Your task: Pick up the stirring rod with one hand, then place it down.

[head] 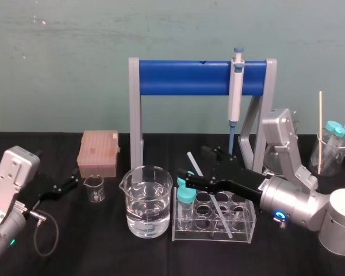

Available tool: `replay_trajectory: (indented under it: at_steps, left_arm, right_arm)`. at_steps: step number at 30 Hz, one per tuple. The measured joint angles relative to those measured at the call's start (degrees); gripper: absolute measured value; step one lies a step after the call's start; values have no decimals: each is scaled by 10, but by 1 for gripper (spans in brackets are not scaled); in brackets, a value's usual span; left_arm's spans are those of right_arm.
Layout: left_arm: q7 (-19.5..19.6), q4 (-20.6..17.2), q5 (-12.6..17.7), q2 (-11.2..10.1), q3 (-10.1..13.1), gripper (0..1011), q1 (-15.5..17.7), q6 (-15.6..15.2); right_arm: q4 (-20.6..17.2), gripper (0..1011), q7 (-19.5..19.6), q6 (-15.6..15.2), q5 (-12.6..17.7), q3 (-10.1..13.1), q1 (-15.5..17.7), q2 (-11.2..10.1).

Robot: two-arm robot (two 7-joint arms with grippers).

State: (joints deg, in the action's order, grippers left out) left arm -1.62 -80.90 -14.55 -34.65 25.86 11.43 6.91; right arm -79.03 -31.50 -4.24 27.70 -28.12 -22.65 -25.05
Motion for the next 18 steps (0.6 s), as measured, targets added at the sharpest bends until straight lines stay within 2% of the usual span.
replay_trajectory:
  at_steps: [18]
  left_arm:
    - [0,0,0,0,0,1000,0,0]
  right_arm:
    - [19,1003,17,-31,-19,-14,-22,14]
